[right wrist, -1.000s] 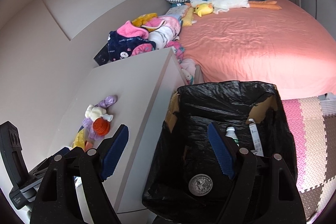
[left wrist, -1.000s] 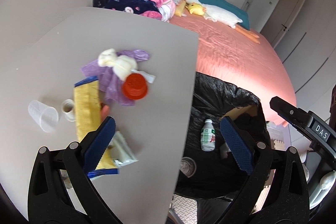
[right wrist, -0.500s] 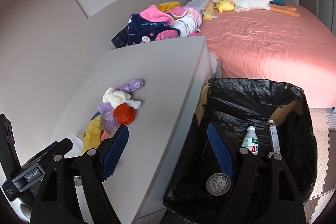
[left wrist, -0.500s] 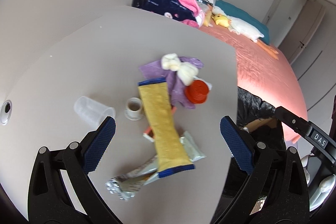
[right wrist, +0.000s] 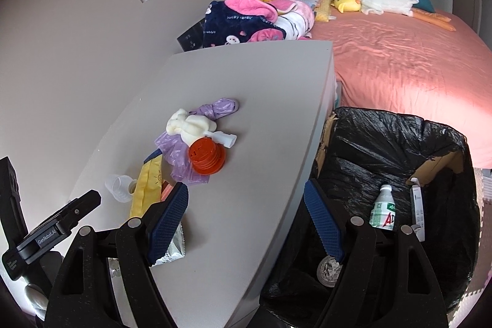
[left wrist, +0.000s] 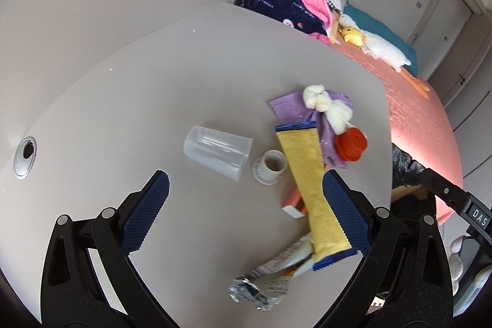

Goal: Collect trash
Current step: 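Grasp the clear plastic cup with the left tool, then grasp the red plastic lid with the right tool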

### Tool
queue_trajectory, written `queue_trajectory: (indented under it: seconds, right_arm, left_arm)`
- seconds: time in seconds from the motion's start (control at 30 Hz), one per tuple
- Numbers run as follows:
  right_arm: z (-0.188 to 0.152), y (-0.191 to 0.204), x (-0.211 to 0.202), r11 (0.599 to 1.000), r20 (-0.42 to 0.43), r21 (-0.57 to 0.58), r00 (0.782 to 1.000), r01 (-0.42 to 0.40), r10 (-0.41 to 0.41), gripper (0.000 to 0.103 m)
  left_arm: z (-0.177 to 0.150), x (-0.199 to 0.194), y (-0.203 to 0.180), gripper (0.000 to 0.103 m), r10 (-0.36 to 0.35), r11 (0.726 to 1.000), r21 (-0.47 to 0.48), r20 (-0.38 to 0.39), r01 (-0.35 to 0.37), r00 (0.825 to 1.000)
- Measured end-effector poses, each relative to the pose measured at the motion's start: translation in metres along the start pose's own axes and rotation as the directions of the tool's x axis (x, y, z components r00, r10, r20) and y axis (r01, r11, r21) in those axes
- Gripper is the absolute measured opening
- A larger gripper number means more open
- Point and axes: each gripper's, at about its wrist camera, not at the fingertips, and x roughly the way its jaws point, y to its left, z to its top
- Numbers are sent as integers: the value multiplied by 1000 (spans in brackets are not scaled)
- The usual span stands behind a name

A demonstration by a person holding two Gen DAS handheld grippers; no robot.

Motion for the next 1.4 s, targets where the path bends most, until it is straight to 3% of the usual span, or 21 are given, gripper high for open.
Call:
queue_trajectory:
  seconds: [0.53,0.6,0.77,0.9,1.23,1.4]
  right_arm:
    - [5,24,34,1000,-44,-11,999,-27,27,78]
    - [6,27,40,999,-55,-17,998,-31,30,78]
    - [8,36,54,999,-69,-32,997,-31,29,78]
    - [11,41,66,999,-82,-39,996,-27,23,78]
    - [17,51,97,998,-111,-63,994,6,-13,61]
    - [16,51,106,998,-123,-61,992,19,-27,58]
  left_arm:
    - [-1,42,22,96,97,994,55,-39,-95,994]
    - [-2,45,22,94,106,992,71,-40,-103,994]
    - [-5,59,25,76,110,991,81,-81,-103,991]
    - [-6,59,24,66,134,987,100,-55,-128,989]
    - [-1,56,29,65,132,988,89,-49,-127,990]
    - [2,51,33,65,122,990,75,-41,-119,992]
